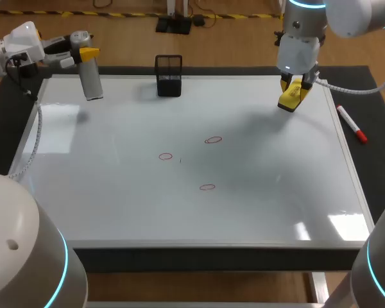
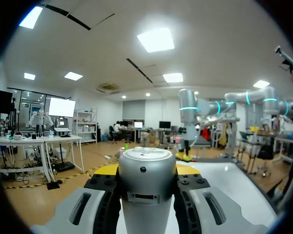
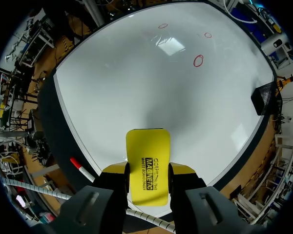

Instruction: Pick up the inspection probe, press it on each red-marked spot on the whiteboard one by one, put down the probe, pick up the eraser, and wipe off all the red marks.

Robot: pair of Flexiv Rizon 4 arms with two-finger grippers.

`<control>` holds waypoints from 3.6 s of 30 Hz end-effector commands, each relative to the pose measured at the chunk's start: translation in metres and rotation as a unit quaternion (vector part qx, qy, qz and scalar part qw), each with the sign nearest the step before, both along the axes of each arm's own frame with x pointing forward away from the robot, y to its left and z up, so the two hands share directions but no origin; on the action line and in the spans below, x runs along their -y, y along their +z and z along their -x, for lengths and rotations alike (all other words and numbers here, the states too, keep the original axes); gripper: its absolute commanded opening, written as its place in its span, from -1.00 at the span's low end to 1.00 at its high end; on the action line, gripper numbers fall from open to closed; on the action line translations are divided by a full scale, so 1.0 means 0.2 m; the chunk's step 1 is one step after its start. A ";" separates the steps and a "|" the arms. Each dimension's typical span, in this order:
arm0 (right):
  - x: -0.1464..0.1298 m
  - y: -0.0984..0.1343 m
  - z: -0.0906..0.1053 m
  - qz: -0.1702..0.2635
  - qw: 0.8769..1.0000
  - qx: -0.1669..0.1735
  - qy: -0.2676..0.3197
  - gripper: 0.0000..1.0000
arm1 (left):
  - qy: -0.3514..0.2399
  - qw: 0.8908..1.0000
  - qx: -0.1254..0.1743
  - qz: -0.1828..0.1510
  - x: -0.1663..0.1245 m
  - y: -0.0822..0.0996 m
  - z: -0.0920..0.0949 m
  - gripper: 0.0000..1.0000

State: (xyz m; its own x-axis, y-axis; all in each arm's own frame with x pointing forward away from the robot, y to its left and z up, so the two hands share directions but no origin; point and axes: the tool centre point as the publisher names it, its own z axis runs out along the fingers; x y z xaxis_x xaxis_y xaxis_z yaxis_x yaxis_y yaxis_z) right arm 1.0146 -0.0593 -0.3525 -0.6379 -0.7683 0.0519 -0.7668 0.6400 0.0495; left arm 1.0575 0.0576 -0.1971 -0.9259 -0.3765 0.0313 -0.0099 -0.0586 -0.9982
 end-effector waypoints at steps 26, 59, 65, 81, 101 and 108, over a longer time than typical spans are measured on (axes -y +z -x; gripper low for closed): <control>0.00 0.00 0.00 0.002 1.000 0.000 0.001 -1.00 | -0.083 0.997 0.005 0.001 0.46 -0.02 0.42 -1.00; 0.00 0.00 0.00 0.002 1.000 0.000 0.001 -1.00 | -0.211 0.976 0.034 0.034 0.91 -0.17 0.89 -1.00; 0.00 0.00 0.00 0.002 1.000 0.000 0.001 -1.00 | -0.219 0.974 0.027 0.044 0.94 -0.20 0.89 -1.00; 0.00 0.00 0.00 0.002 1.000 0.000 0.001 -1.00 | -0.235 0.970 0.016 0.052 1.02 -0.27 0.91 -1.00; 0.00 0.00 0.00 0.002 1.000 0.000 0.001 -1.00 | -0.235 0.971 0.015 0.044 1.00 -0.34 0.92 -1.00; 0.00 0.00 0.00 0.002 1.000 0.000 0.001 -1.00 | -0.241 0.970 0.018 0.023 1.00 -0.34 0.92 -1.00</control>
State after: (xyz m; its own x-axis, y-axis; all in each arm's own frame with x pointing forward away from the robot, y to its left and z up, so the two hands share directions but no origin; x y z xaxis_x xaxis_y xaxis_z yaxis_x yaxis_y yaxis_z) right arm 1.0146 -0.0593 -0.3527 -0.6380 -0.7684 0.0513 -0.7668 0.6400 0.0495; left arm 0.8731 -0.1435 -0.2637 -0.9952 0.0980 0.0029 -0.0136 -0.1083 -0.9940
